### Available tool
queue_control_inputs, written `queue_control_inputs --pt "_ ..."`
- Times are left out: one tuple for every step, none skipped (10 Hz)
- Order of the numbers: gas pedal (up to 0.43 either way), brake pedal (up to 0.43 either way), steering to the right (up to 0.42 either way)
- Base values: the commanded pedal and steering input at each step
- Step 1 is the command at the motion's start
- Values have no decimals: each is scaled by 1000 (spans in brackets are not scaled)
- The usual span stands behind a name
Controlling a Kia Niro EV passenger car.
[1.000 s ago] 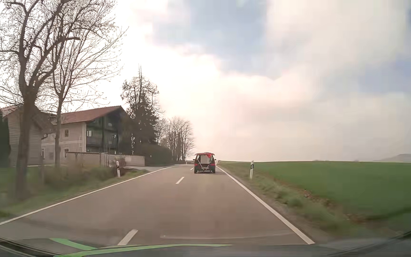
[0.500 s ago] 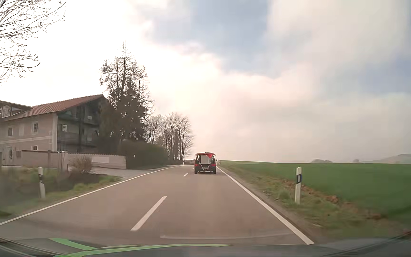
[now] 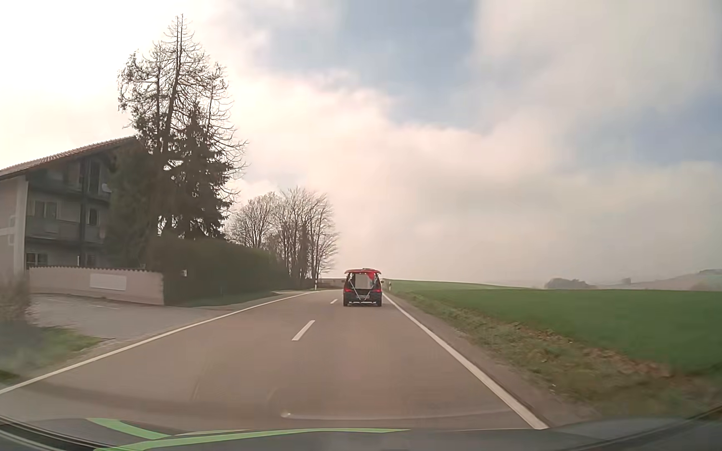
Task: Follow the waypoints while adhering to traffic rules and regulations
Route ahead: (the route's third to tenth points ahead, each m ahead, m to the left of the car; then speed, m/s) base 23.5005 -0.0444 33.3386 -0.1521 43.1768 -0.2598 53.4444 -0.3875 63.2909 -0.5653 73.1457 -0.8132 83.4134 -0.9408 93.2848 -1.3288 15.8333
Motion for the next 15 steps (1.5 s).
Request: queue_control_inputs --pt "0 0 0" --pt "0 0 0" --pt "0 0 0" --pt "0 0 0" --pt "0 0 0" --pt "0 0 0" --pt "0 0 0" --pt "0 0 0" --pt "8 0 0" --pt "59 0 0" --pt "79 0 0" --pt "110 0 0" --pt "130 0 0" --pt "150 0 1" --pt "157 0 1"
